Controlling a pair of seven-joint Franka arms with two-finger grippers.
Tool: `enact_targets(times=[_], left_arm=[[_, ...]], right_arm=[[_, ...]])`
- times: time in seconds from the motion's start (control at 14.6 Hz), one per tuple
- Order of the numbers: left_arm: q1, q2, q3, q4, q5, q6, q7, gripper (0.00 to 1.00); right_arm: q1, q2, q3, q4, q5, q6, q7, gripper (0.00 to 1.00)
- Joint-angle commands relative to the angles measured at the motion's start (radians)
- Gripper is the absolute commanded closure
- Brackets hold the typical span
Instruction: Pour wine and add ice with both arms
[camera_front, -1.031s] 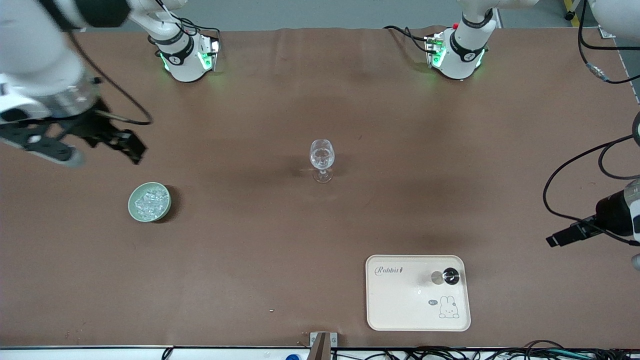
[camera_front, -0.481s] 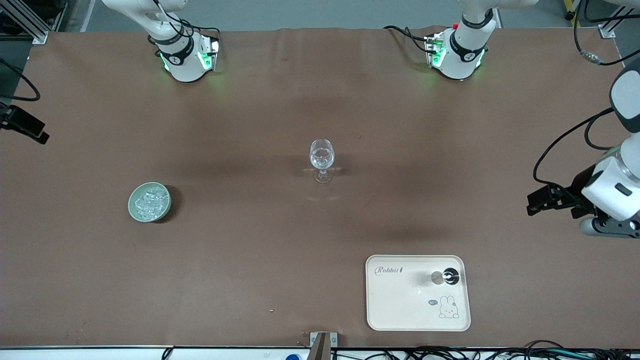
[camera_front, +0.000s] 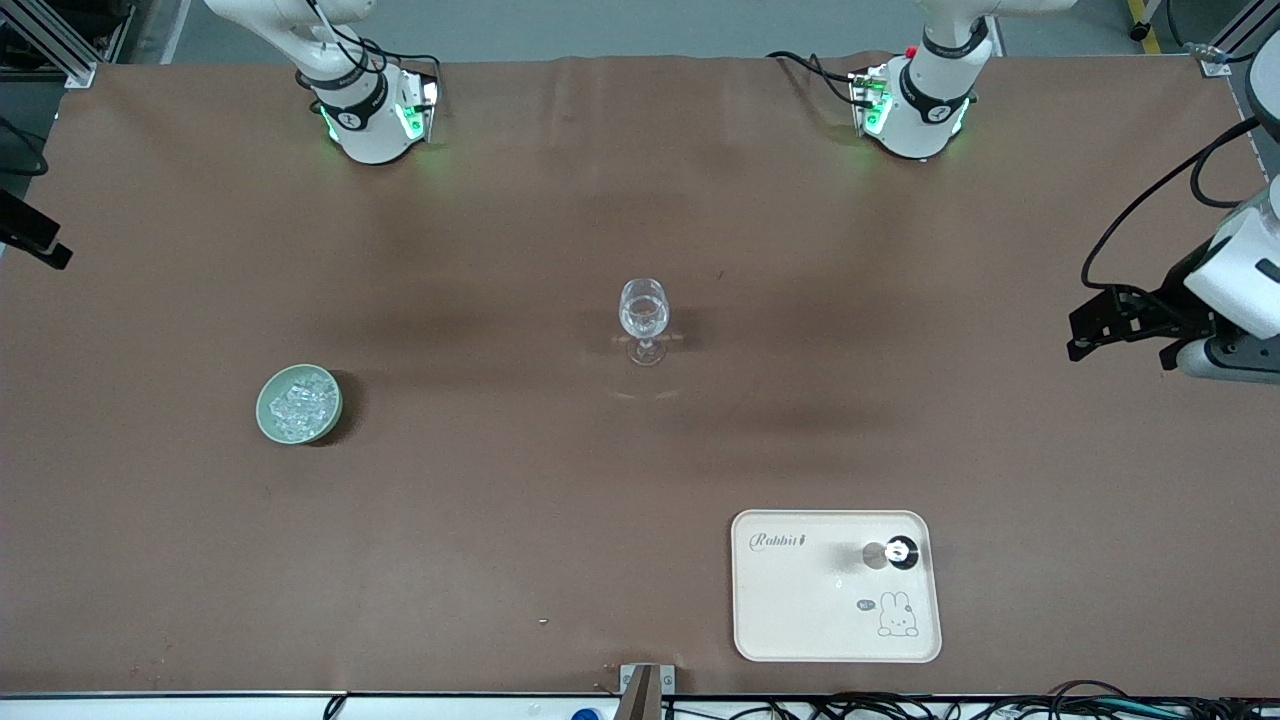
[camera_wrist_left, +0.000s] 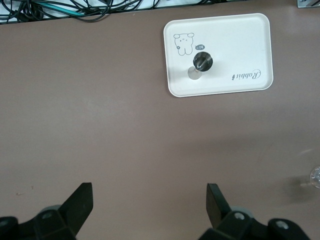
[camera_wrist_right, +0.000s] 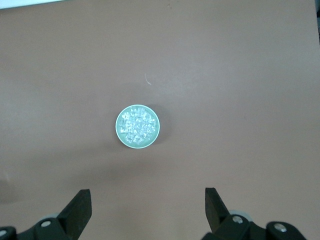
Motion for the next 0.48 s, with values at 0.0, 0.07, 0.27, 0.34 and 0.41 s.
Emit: enact_targets(times=[0.0, 0.07, 0.27, 0.34, 0.41], left_arm=[[0.012, -0.047, -0.014, -0.044, 0.009, -0.025, 0.001, 0.0], [0.017, -0.072, -0.014, -0.061, 0.009, -0.033, 0.001, 0.0], [0.027, -0.13, -0.014, -0.116, 0.007, -0.037, 0.0, 0.0], [0.027, -0.135, -0.014, -0.119, 0.007, -0.038, 0.001, 0.0], [0.029, -0.132, -0.015, -0.119, 0.012, -0.038, 0.008, 0.0]], right_arm=[[-0.008, -0.013, 0.02, 0.013, 0.015, 0.002, -0.022, 0.0], [0.004, -0.013, 0.017, 0.013, 0.01, 0.0, -0.02, 0.0], [0.004, -0.013, 0.019, 0.015, 0.013, -0.003, -0.011, 0.0], [0.004, -0.013, 0.019, 0.015, 0.013, -0.003, -0.011, 0.0], [0.004, -0.014, 0.019, 0.013, 0.015, -0.003, -0.011, 0.0]])
